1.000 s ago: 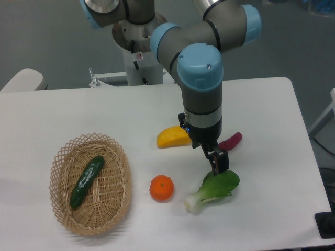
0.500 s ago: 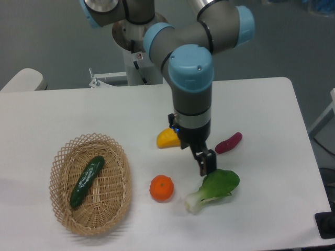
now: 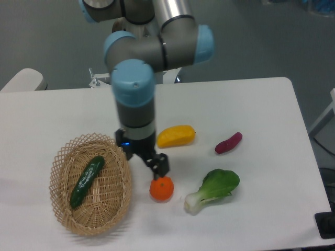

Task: Pick up the cucumber from the basket
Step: 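Move the open gripper over the wicker basket above the green cucumber, then lower the gripper onto the cucumber and close the fingers around it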

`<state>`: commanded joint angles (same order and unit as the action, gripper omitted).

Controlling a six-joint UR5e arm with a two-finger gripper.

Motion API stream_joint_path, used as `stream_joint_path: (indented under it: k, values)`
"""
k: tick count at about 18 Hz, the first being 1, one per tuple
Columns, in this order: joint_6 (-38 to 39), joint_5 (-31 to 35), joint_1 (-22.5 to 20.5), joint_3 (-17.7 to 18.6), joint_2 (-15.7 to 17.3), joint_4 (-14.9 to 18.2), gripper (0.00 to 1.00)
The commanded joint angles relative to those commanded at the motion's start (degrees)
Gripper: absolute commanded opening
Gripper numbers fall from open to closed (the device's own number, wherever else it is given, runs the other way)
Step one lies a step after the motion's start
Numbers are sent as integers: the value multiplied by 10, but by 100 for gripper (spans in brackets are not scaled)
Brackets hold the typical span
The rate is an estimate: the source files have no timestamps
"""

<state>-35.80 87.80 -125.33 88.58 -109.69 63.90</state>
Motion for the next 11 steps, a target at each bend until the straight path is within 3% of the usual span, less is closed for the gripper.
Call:
stream_joint_path:
  k: [5, 11]
  values:
    - [51, -7, 34, 42, -16, -9, 100]
    - [85, -2, 78, 56, -53, -42, 100]
